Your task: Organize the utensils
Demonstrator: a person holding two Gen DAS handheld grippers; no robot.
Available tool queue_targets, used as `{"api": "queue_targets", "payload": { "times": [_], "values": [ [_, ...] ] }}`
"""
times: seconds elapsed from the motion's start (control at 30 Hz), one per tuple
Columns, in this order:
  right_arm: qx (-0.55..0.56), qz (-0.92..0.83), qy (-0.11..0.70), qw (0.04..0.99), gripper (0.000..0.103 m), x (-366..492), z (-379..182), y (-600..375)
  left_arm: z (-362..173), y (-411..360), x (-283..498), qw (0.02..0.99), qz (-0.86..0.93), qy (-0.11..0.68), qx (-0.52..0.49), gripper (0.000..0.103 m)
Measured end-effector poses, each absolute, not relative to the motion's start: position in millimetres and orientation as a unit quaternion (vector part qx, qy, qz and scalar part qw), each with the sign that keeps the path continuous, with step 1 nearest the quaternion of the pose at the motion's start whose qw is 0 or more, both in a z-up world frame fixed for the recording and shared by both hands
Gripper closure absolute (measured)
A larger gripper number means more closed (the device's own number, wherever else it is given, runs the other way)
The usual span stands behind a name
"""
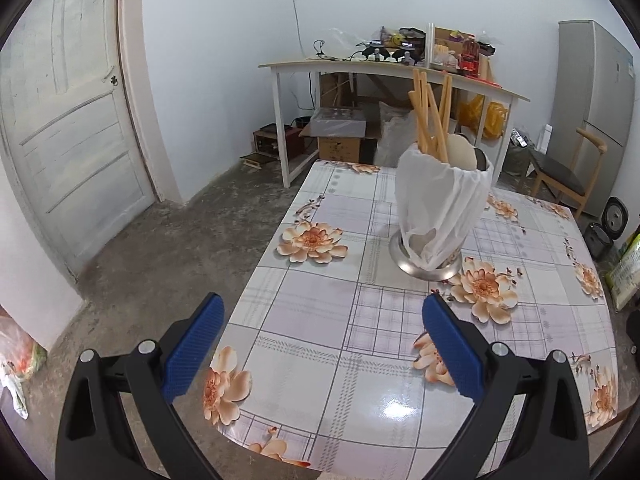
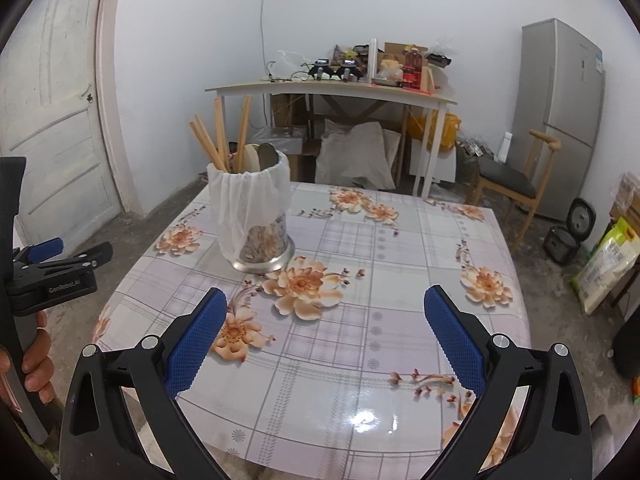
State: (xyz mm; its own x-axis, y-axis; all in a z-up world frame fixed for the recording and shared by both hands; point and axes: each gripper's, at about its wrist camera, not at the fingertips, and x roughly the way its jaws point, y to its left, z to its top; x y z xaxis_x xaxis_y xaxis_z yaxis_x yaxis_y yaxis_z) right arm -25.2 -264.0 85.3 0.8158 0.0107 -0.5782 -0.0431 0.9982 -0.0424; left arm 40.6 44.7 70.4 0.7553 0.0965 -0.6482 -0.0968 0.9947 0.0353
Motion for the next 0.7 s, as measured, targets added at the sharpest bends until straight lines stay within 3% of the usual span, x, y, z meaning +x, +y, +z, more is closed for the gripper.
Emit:
{"api": "queue_targets", "payload": {
  "times": [0.7],
  "values": [
    [0.018,-0.003,0.329,0.944,0.008,-22,67,-284,65,50,41,0.935,0.063,0.348,0.013,0.006]
  ]
}}
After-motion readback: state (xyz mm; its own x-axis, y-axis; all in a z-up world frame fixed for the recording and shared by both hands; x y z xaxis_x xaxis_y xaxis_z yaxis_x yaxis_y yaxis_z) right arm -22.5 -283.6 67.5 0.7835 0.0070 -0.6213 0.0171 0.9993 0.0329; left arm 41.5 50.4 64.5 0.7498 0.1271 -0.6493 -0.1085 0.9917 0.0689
